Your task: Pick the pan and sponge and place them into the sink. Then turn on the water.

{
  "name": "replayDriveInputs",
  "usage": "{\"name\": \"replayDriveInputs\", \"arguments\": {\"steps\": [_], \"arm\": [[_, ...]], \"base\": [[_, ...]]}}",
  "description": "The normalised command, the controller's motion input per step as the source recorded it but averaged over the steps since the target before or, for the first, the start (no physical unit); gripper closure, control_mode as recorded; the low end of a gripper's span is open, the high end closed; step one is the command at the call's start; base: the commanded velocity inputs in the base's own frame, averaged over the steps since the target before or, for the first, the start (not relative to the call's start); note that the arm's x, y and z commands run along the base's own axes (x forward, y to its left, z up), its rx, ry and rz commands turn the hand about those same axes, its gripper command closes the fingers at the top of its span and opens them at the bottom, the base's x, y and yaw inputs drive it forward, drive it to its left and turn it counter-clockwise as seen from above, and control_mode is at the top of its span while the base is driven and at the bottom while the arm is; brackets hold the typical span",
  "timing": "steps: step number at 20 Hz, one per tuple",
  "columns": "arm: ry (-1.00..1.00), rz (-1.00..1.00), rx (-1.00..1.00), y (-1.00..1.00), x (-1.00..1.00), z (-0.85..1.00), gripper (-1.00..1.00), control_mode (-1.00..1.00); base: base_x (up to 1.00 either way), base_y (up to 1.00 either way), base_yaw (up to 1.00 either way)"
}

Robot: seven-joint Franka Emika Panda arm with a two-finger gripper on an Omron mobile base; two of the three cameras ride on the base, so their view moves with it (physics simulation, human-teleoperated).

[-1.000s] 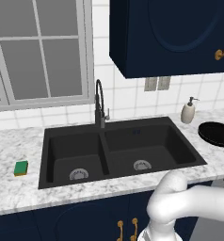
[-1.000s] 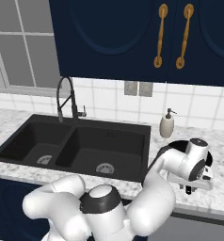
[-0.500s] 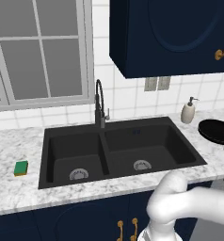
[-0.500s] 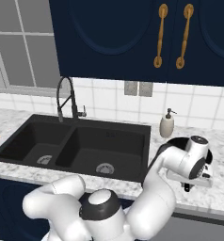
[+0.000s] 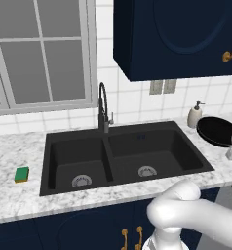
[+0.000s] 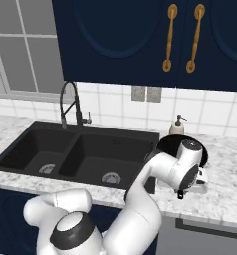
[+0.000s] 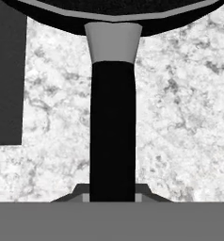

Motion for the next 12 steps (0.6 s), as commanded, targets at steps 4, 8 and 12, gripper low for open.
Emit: {"name": "replayDriveInputs", "arguments": {"steps": [4, 8, 12], "arm": [[-0.01, 0.26, -0.04, 0.77, 0.12, 0.31, 1.00, -1.00], [0.03, 0.37, 0.00, 0.72, 0.40, 0.16, 1.00, -1.00], [0.17, 0.48, 0.00, 0.78, 0.61, 0.01, 1.00, -1.00]], "base": [[0.00, 0.00, 0.00], [0.00, 0.00, 0.00], [0.00, 0.00, 0.00]]}}
